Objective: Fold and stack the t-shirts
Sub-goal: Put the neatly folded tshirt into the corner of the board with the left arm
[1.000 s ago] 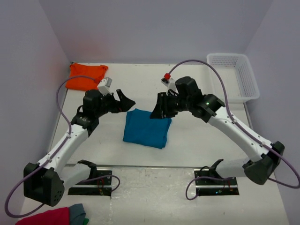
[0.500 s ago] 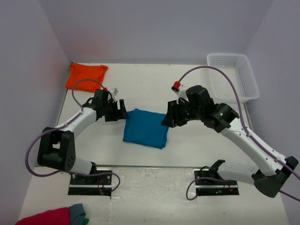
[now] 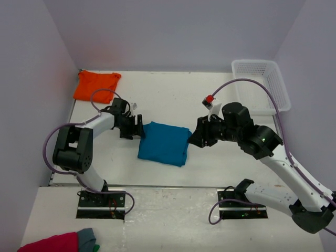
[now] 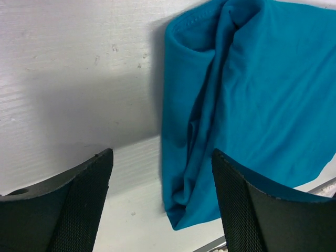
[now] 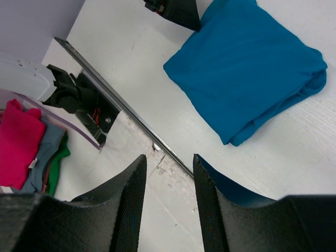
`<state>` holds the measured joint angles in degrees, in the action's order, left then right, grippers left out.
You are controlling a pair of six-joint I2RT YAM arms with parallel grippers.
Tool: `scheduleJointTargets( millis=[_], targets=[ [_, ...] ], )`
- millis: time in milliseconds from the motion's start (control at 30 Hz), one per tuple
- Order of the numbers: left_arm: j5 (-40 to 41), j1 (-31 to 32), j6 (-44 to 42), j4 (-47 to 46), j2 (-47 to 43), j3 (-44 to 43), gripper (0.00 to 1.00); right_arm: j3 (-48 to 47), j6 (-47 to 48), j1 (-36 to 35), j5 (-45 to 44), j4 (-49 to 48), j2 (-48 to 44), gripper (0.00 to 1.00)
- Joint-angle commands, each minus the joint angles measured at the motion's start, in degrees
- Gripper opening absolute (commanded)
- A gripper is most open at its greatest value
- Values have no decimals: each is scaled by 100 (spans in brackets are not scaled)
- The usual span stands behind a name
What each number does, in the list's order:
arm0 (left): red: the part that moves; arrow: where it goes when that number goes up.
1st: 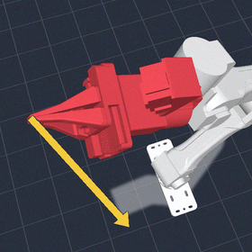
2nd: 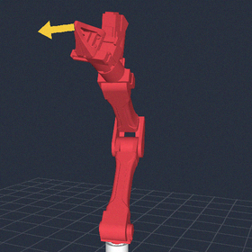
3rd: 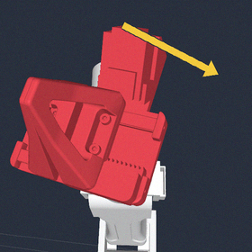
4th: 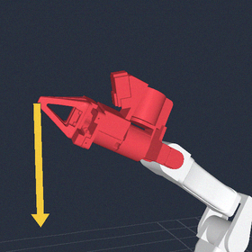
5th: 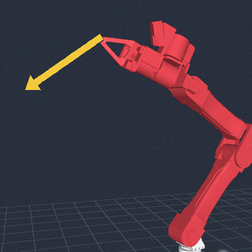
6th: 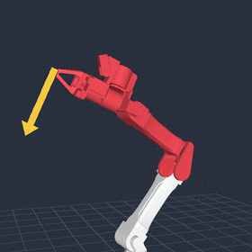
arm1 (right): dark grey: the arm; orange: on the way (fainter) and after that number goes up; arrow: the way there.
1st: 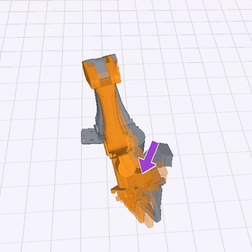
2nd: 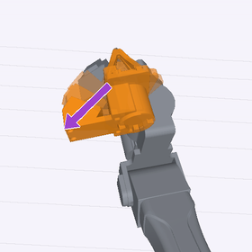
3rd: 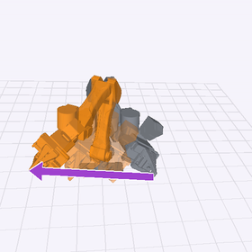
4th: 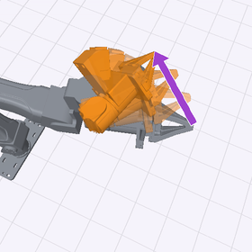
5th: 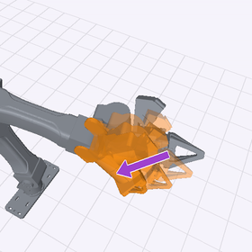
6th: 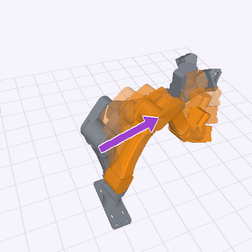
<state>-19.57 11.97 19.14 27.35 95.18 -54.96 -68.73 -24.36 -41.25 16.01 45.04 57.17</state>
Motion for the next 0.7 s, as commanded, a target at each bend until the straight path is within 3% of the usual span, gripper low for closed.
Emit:
scheduleJointTargets(
  millis=[0,333,667],
  targets=[
    [-380,-54,-217,148,62,-252,76,53,80,21,52,-241,-179,42],
    [-1539,-89,-121,-449,18,283,75,246,-51,47,7,-373,-188,42],
    [-1145,-107,-156,-301,273,381,75,105,-157,47,-37,-320,-391,42]
  ],
)
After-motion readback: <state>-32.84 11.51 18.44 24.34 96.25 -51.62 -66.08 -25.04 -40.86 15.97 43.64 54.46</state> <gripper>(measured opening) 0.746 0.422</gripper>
